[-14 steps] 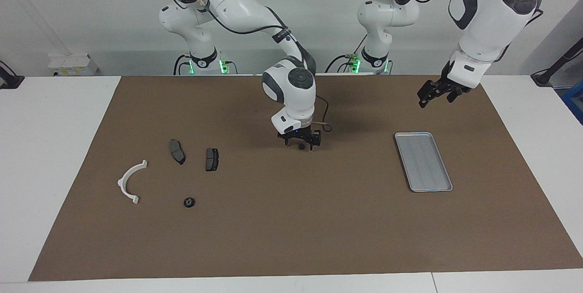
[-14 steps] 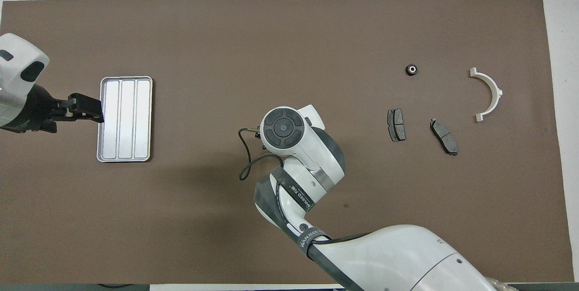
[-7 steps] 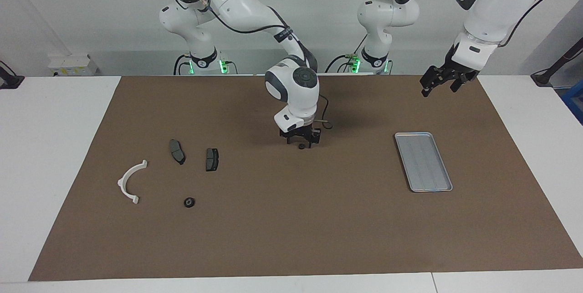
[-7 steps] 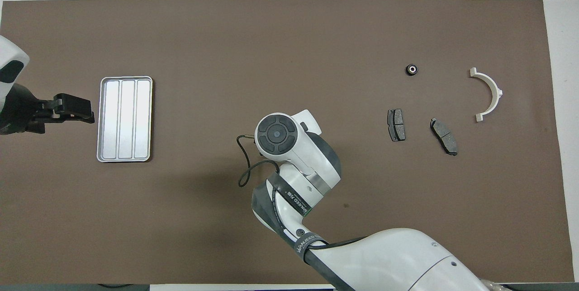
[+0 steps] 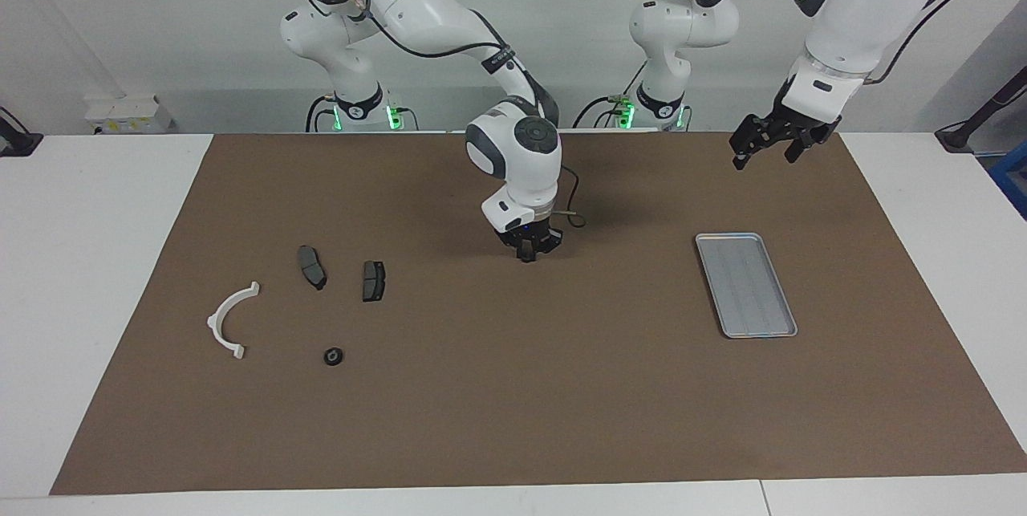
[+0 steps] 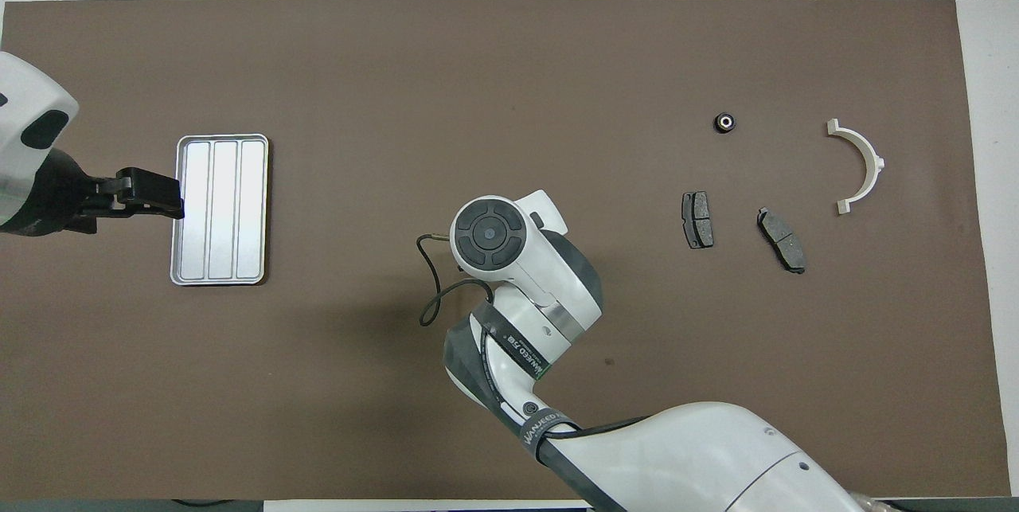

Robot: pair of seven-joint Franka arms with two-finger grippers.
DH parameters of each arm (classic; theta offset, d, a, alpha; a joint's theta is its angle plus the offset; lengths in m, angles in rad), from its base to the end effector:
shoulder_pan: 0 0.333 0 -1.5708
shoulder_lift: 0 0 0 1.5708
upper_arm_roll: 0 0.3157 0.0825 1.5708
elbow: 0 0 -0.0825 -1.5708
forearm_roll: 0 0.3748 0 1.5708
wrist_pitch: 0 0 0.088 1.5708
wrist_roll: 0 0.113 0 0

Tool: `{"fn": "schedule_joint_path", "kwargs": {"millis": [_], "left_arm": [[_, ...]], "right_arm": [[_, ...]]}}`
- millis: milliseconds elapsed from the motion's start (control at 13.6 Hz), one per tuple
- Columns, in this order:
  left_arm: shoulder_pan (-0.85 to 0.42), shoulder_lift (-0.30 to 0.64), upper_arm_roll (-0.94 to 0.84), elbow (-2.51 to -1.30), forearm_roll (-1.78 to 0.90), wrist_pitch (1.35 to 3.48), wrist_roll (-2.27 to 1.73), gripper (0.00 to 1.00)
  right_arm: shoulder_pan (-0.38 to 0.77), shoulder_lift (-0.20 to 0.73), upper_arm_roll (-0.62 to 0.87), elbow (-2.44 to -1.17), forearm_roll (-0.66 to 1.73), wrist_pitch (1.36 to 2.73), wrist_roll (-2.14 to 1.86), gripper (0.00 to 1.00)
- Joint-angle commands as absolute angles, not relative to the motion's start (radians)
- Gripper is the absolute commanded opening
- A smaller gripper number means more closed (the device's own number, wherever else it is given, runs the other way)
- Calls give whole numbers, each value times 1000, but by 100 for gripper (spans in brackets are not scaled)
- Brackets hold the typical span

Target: Place bearing gear from tray to pile

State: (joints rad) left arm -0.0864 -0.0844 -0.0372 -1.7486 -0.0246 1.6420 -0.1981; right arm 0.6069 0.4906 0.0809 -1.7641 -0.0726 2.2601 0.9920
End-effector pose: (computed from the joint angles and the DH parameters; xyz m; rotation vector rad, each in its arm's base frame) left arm 0.5175 -0.0677 0.5868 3.1215 0.1198 -0.0397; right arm 0.5087 0.4092 0.2881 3.1069 -0.4186 0.0291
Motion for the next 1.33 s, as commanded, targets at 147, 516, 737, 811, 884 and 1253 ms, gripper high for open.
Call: {"fn": "schedule_joint_path", "kwargs": {"millis": [147,516,737,811,884,1253], "left_arm": [[-92,-98,-31,-1758,-38,1643,-195,100],[-80,-100,-28,-1759,-38,1638,-195,100],[-83,-100,-28,-1759,-38,1640,-195,100],[-83,-100,-28,-1759,-38,1640,-195,100],[-81,-100,-28,-1759,-38,1640,-195,100],[-81,-100,-28,-1759,-38,1640,-195,100]], "right_arm": [[586,485,86,-1749,-87,2235,974,0],[433,454,83,-1504,-84,1892,717,0],[293,453,83,-1437,-80,1827,444,0],[243,456,83,-1442,-81,1841,351,0],[192,459,83,-1453,-81,1868,248,0],[14,462,83,-1564,-81,2046,-59,0]]}}
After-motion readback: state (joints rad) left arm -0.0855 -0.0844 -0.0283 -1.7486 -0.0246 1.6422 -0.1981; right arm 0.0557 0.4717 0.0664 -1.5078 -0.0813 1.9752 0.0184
